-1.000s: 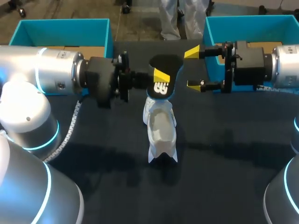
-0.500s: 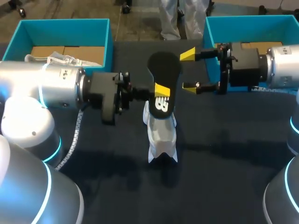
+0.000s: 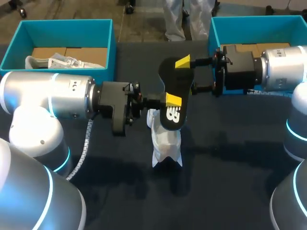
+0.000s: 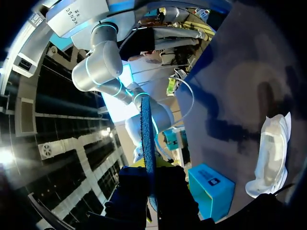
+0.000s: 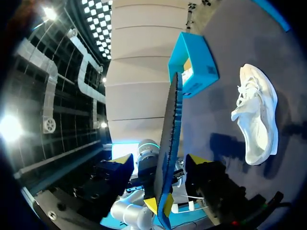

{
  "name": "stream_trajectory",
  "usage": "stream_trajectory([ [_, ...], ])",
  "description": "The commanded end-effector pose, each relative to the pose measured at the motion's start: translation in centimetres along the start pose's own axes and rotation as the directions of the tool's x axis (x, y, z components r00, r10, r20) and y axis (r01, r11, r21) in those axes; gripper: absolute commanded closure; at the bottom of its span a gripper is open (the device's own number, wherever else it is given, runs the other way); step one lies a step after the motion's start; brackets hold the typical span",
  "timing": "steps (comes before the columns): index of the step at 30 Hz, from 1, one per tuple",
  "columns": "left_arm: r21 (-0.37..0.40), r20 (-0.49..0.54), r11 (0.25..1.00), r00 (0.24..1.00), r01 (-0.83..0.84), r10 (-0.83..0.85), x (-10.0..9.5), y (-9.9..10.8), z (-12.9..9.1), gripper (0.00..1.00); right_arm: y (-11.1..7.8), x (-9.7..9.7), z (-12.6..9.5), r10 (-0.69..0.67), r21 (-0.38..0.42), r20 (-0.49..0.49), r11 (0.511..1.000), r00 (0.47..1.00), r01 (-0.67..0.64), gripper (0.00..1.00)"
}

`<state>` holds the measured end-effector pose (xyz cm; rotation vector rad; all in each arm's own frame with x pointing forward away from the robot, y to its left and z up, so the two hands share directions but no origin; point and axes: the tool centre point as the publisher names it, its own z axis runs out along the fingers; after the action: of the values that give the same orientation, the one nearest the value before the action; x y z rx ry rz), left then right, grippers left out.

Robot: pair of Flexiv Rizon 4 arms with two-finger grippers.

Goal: Take the shoe out of the shoebox, open the shoe tongue, remove and reinsert the insole, then place the shoe into the shoebox

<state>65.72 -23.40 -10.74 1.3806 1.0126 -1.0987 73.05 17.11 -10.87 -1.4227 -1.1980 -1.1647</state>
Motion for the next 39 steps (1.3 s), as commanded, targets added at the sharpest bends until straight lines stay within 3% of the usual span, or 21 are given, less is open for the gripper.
stream_trajectory([
  [1, -0.003, 0.005, 1.000, 1.000, -0.011, 0.011, 0.2, 0.2, 0.4, 1.00, -0.4, -0.1, -0.1, 0.005, -0.009, -0.001, 1.000, 1.000, -0.005, 0.71],
  [2, -0.005, 0.006, 1.000, 1.000, -0.013, 0.013, 0.2, 0.2, 0.4, 1.00, -0.4, -0.2, -0.1, 0.006, -0.010, -0.002, 1.000, 1.000, -0.006, 0.82],
  [3, -0.005, 0.006, 1.000, 1.000, -0.015, 0.015, 0.1, 0.1, 0.4, 1.00, -0.4, -0.2, 0.0, 0.007, -0.010, -0.003, 1.000, 1.000, -0.007, 1.00],
  [17, -0.011, -0.005, 1.000, 1.000, 0.002, -0.002, 0.4, -0.5, 0.1, 1.00, 0.0, -0.2, 0.0, -0.007, 0.002, -0.023, 1.000, 1.000, 0.007, 1.00],
  [18, -0.006, -0.015, 1.000, 1.000, 0.002, -0.002, 0.4, -0.5, 0.1, 0.64, 0.0, -0.2, 0.0, -0.007, 0.002, -0.025, 1.000, 1.000, 0.007, 1.00],
  [19, -0.005, -0.017, 1.000, 1.000, 0.004, -0.005, 0.4, -0.5, 0.1, 0.00, 0.1, -0.3, 0.0, -0.008, 0.002, -0.027, 1.000, 1.000, 0.008, 1.00],
  [32, -0.040, -0.108, 0.997, 0.992, 0.062, -0.066, 1.2, 0.2, -4.3, 0.00, 0.7, -2.1, -0.5, 0.023, 0.005, -0.028, 1.000, 0.999, -0.023, 1.00],
  [39, -0.043, -0.226, 0.994, 0.968, 0.099, -0.106, 1.2, 1.6, -6.4, 0.00, 0.6, -3.1, -0.4, 0.026, 0.001, -0.032, 1.000, 0.999, -0.026, 1.00],
])
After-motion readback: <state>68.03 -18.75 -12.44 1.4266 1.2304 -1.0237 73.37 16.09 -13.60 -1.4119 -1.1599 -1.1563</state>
